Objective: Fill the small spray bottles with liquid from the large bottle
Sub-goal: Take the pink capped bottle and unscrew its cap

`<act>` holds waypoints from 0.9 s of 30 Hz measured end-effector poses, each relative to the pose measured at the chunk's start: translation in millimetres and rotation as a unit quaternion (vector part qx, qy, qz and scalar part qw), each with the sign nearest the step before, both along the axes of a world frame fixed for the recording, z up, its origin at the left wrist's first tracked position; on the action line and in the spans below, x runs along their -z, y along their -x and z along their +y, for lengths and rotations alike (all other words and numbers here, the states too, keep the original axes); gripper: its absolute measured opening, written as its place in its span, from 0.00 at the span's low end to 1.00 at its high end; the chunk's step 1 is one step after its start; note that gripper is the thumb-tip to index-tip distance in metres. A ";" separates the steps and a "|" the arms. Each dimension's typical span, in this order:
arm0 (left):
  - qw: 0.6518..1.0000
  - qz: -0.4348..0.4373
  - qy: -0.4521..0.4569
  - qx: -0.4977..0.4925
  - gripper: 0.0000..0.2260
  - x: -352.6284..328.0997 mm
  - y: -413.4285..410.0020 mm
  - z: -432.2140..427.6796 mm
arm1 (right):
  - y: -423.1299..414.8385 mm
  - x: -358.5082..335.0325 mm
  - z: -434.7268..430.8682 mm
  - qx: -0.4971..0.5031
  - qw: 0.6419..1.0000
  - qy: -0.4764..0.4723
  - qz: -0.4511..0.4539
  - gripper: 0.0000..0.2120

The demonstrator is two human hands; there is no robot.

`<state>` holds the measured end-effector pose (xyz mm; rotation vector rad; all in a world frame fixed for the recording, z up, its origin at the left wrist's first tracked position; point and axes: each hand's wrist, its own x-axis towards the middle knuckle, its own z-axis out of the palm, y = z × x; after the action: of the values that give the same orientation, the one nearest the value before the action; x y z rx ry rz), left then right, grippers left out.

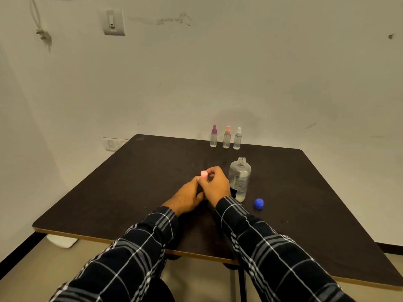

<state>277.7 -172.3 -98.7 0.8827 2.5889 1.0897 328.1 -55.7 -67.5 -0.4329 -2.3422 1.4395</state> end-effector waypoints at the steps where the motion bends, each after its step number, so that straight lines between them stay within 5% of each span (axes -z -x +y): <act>1: 1.000 0.000 0.003 0.000 0.21 -0.1 0.0 0.4 | 0.2 -0.8 -0.2 0.010 1.000 -0.002 0.003 0.11; 10: 1.000 -0.005 0.017 -0.009 0.23 -1.9 0.5 2.0 | -21.1 -7.4 -2.2 0.031 0.993 -0.065 0.099 0.12; 16: 0.999 0.017 0.028 -0.028 0.25 0.5 0.2 5.1 | -45.8 9.0 1.2 0.044 0.960 -0.229 -0.158 0.12; 20: 0.999 0.011 0.035 -0.025 0.26 0.4 -0.2 4.3 | -48.4 9.0 3.9 0.009 0.940 -0.266 -0.215 0.15; 27: 0.999 0.017 0.024 -0.023 0.25 1.6 0.3 4.7 | -76.1 5.9 17.4 0.166 0.980 -0.110 0.007 0.14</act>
<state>277.4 -167.6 -100.3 0.8418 2.6633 1.0292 404.3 -38.3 -73.4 -0.7064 -2.2529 1.0152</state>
